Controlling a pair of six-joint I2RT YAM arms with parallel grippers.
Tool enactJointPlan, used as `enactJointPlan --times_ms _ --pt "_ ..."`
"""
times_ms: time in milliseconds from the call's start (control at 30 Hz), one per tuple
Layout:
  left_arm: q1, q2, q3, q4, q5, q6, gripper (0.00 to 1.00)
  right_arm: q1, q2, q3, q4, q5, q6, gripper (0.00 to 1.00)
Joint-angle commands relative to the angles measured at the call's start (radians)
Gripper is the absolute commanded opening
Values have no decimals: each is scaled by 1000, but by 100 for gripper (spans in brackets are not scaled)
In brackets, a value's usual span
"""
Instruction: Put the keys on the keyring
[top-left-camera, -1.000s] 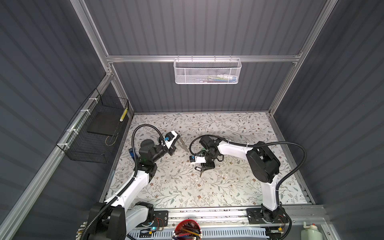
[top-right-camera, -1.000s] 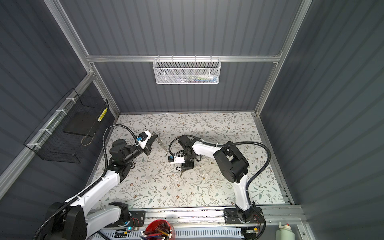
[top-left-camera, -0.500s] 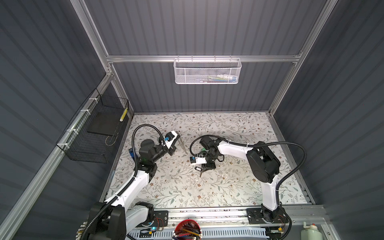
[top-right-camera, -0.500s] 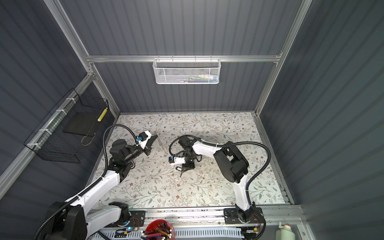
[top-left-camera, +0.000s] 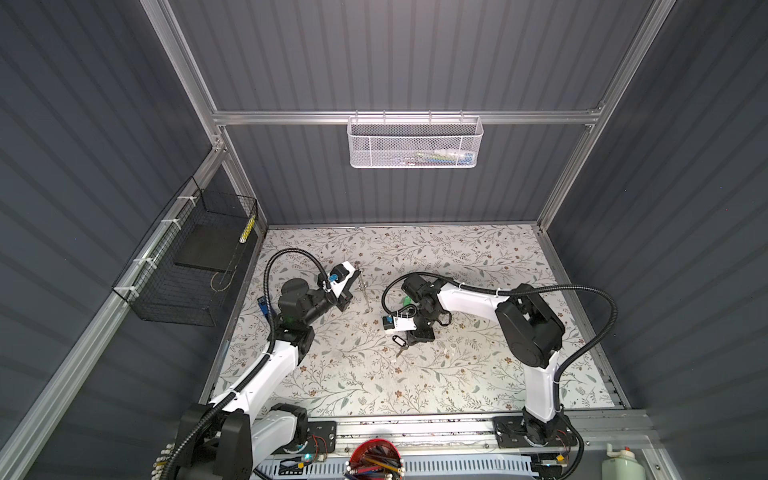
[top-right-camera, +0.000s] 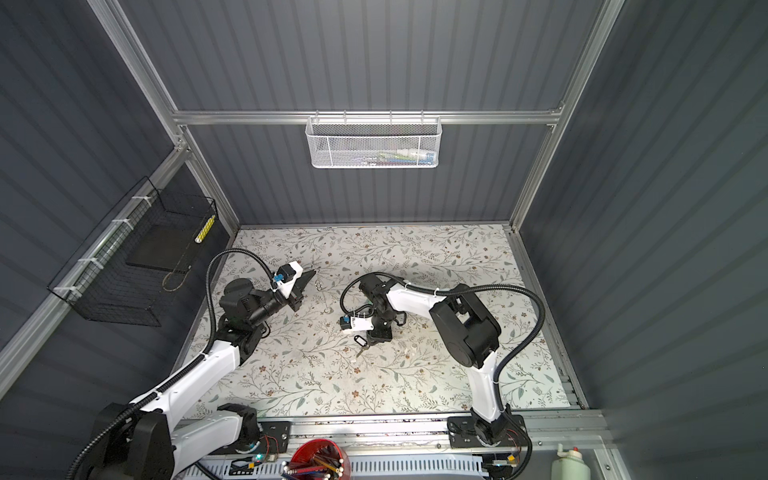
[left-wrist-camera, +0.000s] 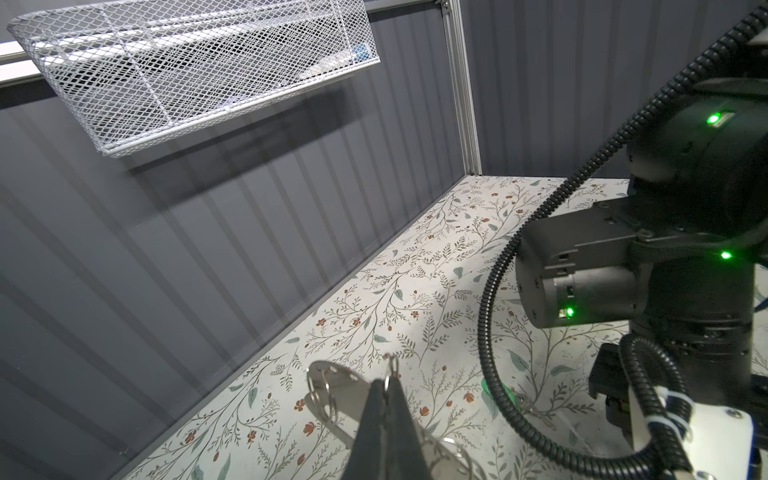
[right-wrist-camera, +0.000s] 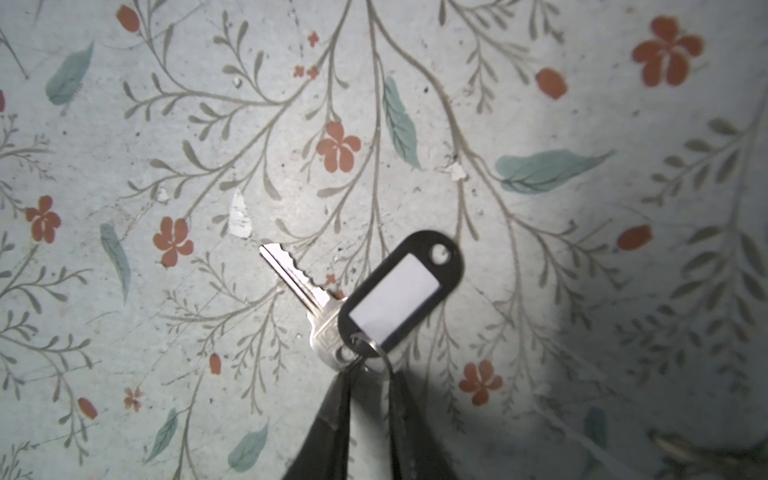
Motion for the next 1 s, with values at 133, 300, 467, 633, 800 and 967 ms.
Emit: enactJointPlan --times_ms 133,300,467,633,800,967 --pt "4 5 -1 27 23 13 0 -5 -59 -22 -60 -61 -5 20" --pt "4 7 -1 27 26 10 0 -10 -79 -52 -37 -33 1 19" --pt "4 6 -1 27 28 10 0 -16 -52 -24 -43 -21 6 20" --pt "4 8 0 27 27 11 0 -16 -29 0 -38 -10 6 26" --pt "4 8 -1 26 27 11 0 -15 -25 4 -43 -15 -5 29" --pt "4 9 -1 27 29 12 0 -6 -17 5 -37 -20 -4 30"
